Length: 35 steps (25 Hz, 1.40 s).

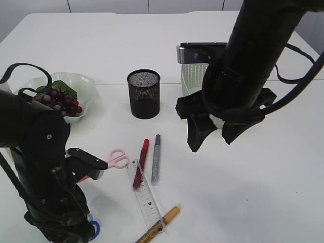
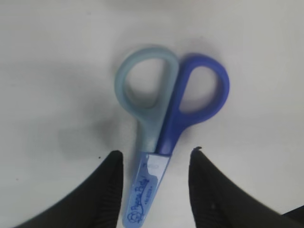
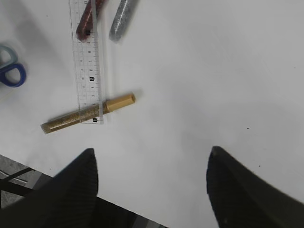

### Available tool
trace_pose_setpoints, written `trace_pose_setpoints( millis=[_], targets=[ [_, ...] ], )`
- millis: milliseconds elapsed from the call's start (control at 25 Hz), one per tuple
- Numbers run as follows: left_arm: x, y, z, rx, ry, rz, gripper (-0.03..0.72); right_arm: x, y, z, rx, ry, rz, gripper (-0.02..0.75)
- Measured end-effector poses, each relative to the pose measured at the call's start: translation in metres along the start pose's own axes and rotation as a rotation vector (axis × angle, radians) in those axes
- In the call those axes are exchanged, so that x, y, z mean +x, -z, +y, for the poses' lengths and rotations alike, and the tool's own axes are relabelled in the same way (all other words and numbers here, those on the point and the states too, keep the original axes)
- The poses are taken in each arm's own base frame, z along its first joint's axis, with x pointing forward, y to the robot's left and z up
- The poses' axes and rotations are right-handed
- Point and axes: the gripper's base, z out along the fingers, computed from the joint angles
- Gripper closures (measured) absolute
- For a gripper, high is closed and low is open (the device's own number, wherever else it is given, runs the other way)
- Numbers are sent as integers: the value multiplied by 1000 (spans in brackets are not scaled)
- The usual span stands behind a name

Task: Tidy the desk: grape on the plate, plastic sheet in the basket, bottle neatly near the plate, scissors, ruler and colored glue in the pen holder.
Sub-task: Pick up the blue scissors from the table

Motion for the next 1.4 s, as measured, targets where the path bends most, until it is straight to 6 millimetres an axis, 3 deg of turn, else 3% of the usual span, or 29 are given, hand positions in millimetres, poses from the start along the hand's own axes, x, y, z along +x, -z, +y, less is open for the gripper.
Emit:
trace_pose_setpoints(
  millis=[1120, 1400],
  targets=[
    [-4, -10, 0, 2, -18, 9, 358, 0, 0, 0, 0, 1, -1, 214],
    [-5, -11, 0, 2, -18, 12, 434, -2, 3, 1, -2, 3, -13, 214]
  ],
)
